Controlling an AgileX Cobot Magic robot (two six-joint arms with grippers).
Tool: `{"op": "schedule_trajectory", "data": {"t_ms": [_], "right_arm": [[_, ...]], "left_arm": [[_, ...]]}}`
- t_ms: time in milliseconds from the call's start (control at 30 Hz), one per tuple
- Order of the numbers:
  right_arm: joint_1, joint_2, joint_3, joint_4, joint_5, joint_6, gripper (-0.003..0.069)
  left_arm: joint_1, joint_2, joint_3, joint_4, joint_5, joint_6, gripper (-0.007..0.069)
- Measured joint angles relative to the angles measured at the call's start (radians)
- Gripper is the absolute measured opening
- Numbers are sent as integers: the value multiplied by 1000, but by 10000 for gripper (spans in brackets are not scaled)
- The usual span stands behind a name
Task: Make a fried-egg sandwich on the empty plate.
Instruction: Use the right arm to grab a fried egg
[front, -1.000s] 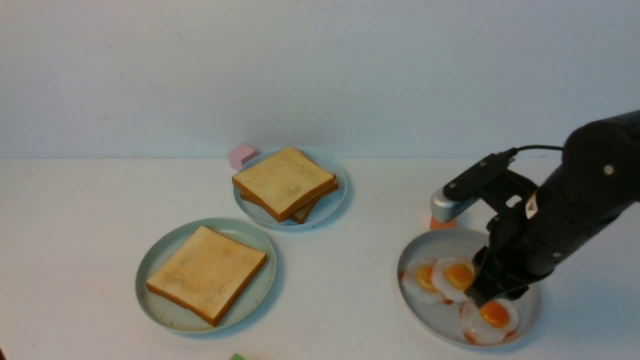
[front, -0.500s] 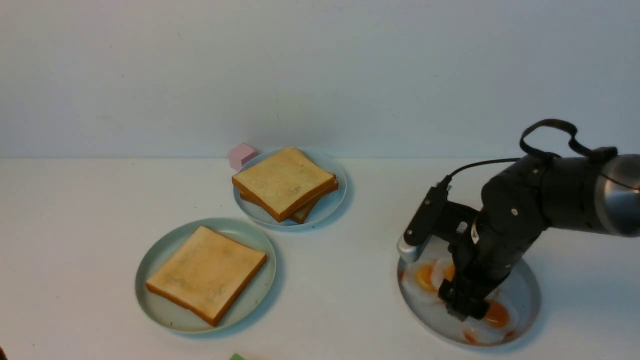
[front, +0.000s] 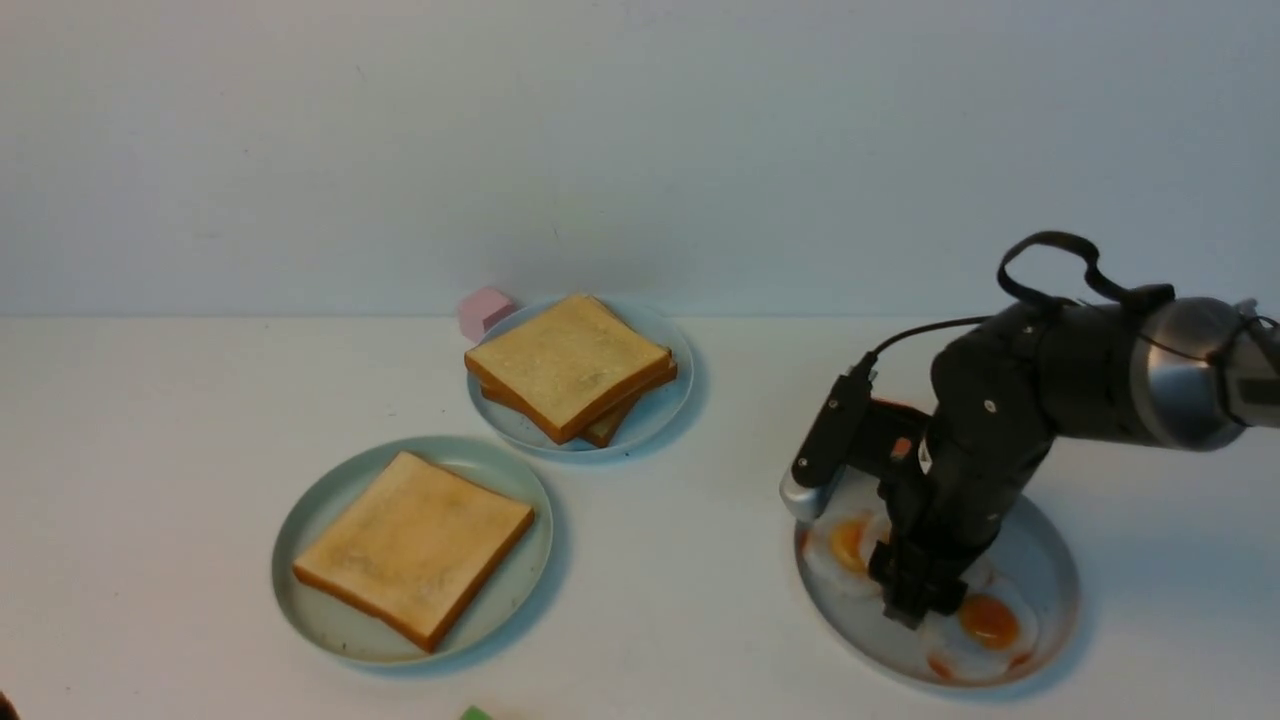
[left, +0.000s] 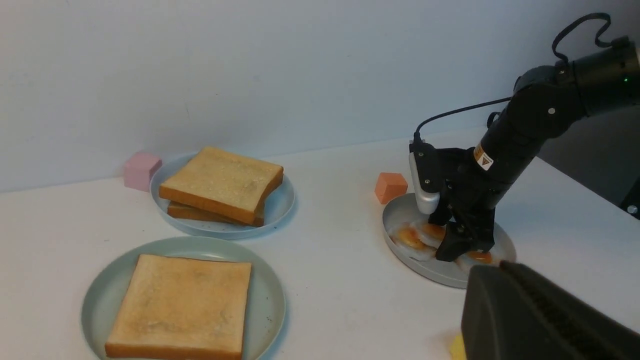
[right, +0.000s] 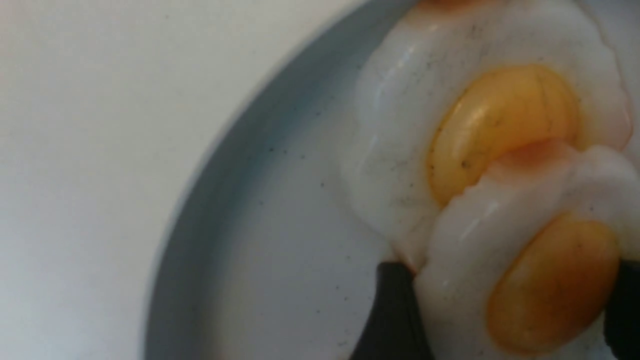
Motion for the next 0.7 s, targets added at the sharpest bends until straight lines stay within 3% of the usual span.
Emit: {"op": "schedule_trajectory", "data": {"t_ms": [467, 533, 567, 600, 700], "right_arm": [[17, -152, 11, -19, 85, -7, 510], [17, -177, 11, -19, 85, -7, 393], [17, -190, 11, -19, 85, -4, 250], [17, -197, 11, -19, 88, 1, 161], [23, -219, 11, -11, 99, 18, 15]], "left_arm": [[0, 0, 0, -13, 49, 0, -13], [0, 0, 0, 1, 50, 0, -13], [0, 0, 0, 11, 50, 0, -13], [0, 0, 0, 19, 50, 0, -13], [0, 0, 0, 43, 51, 0, -13]]}}
